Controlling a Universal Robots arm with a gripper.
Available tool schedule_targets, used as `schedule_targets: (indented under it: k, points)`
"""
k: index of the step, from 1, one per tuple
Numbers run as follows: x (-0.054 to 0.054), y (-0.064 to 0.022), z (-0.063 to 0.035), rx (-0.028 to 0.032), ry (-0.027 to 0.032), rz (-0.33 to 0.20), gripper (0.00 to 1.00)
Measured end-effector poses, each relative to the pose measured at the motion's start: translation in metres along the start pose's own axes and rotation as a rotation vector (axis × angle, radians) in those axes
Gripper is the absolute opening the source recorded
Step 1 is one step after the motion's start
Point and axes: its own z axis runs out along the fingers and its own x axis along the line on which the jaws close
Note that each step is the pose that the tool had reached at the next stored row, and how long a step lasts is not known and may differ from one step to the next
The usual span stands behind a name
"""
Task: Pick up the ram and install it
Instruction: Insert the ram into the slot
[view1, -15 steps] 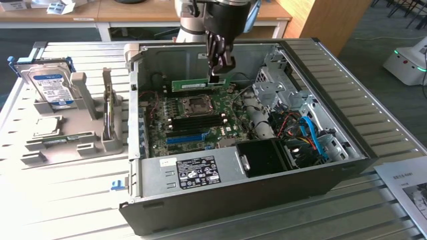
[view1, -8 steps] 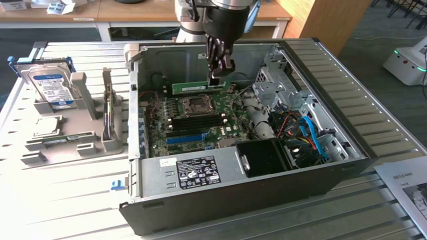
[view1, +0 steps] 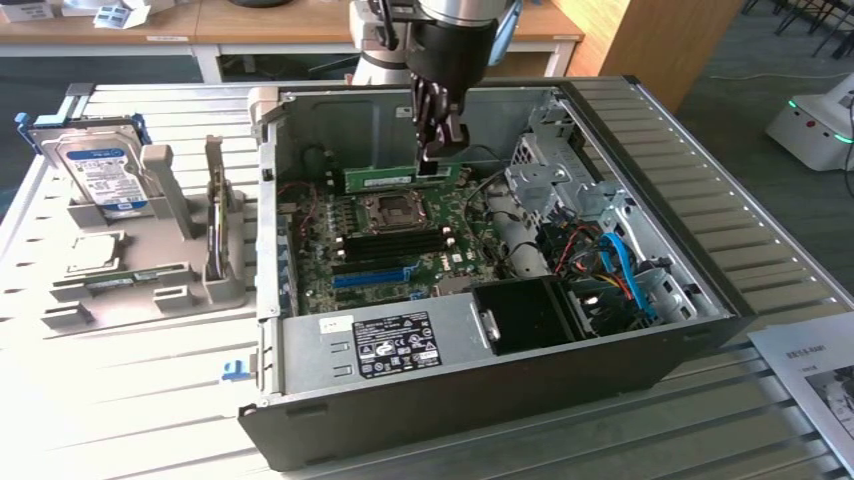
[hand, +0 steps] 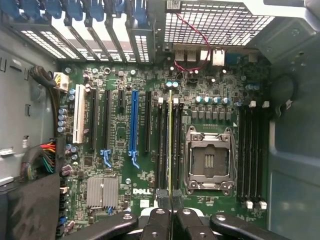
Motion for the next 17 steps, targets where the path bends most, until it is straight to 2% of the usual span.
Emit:
schedule_targets:
  k: [17]
  points:
    - [0.000, -0.0005, 0.0143, 0.0080, 0.0042, 0.000, 0.12]
